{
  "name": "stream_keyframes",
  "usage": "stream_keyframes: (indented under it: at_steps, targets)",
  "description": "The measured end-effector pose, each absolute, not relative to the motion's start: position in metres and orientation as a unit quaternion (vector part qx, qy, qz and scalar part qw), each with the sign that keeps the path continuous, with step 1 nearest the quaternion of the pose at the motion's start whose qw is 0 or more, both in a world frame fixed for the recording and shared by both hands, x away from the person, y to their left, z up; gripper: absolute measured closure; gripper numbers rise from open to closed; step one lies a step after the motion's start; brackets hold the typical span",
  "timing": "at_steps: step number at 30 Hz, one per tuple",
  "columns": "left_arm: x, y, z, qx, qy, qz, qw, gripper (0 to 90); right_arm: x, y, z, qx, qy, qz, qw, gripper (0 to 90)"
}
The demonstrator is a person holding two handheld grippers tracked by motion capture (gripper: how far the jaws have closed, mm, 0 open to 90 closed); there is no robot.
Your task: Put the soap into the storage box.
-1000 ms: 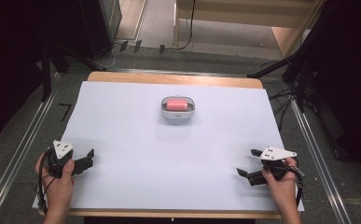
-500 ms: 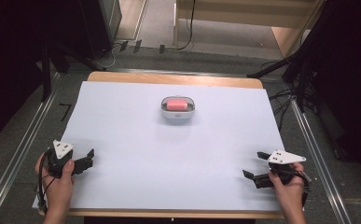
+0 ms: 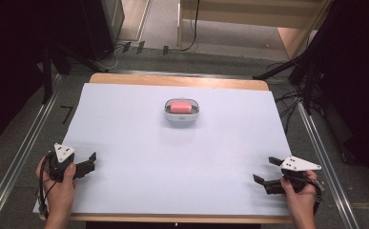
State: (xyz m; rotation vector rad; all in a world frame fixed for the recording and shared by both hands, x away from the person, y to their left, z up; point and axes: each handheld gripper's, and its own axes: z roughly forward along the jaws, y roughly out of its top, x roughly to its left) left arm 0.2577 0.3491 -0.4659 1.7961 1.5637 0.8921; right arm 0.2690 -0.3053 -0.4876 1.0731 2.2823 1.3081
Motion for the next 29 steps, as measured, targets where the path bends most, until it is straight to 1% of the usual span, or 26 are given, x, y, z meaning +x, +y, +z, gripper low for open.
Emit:
stream_keyframes:
  at_steps: [5,12,17,22,29]
  targets:
    - [0.258,0.349,-0.466,0.675,0.587,0.336,0.294,13.5,0.267,-0.309,-0.488,0.374,0.792,0.458,0.152,5.2]
    - [0.258,0.350,-0.466,0.675,0.588,0.334,0.296,13.4,0.262,-0.315,-0.487,0.374,0.771,0.491,0.157,8.8]
    - [0.258,0.350,-0.466,0.674,0.589,0.333,0.296,13.5,0.264,-0.323,-0.488,0.387,0.753,0.513,0.139,13.0]
    - [0.258,0.350,-0.466,0.674,0.590,0.333,0.296,13.4,0.264,-0.320,-0.488,0.394,0.755,0.501,0.153,13.2]
    - [0.258,0.350,-0.466,0.673,0.591,0.332,0.296,13.4,0.266,-0.319,-0.488,0.402,0.756,0.494,0.151,13.2]
